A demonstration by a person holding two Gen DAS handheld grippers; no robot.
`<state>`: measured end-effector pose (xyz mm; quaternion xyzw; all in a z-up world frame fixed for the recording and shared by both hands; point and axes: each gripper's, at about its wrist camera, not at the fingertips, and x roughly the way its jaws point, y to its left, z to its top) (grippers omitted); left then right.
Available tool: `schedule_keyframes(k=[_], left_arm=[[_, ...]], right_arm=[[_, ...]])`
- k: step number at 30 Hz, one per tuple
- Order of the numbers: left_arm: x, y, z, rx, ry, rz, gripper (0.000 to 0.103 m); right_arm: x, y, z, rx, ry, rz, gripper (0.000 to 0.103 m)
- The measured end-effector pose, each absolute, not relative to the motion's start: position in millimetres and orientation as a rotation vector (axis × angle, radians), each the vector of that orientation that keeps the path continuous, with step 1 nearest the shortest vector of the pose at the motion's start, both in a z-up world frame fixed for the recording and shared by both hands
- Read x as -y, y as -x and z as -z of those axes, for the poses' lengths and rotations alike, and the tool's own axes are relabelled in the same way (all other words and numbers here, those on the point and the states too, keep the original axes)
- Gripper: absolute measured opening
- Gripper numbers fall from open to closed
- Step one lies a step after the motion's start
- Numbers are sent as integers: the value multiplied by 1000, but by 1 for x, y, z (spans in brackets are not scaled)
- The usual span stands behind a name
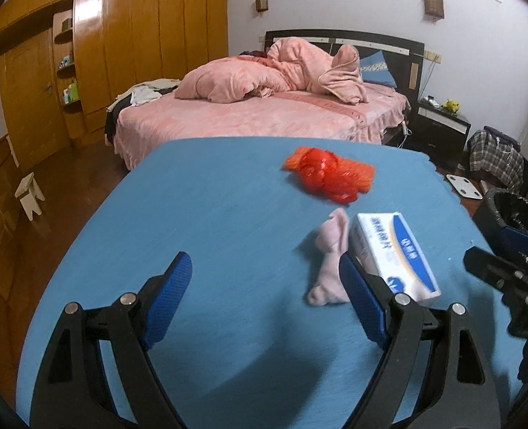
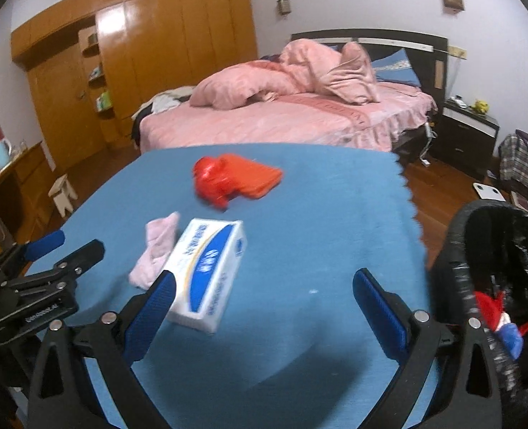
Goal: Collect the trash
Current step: 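Move both tools back to the table toward the pink sock and white box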
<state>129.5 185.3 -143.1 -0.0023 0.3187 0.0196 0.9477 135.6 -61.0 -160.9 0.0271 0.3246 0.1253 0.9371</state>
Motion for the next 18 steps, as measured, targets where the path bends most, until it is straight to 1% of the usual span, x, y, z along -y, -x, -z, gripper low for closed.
schedule_keyframes(k=[12,18], left_arm=[[-216,-133,149,-665,39,-65,82],[-216,-136,149,-663,58,-60,82]], right_arm=[[5,-146,183,-752,23,-280,97],[1,-154,194,-814,38,-249,97]])
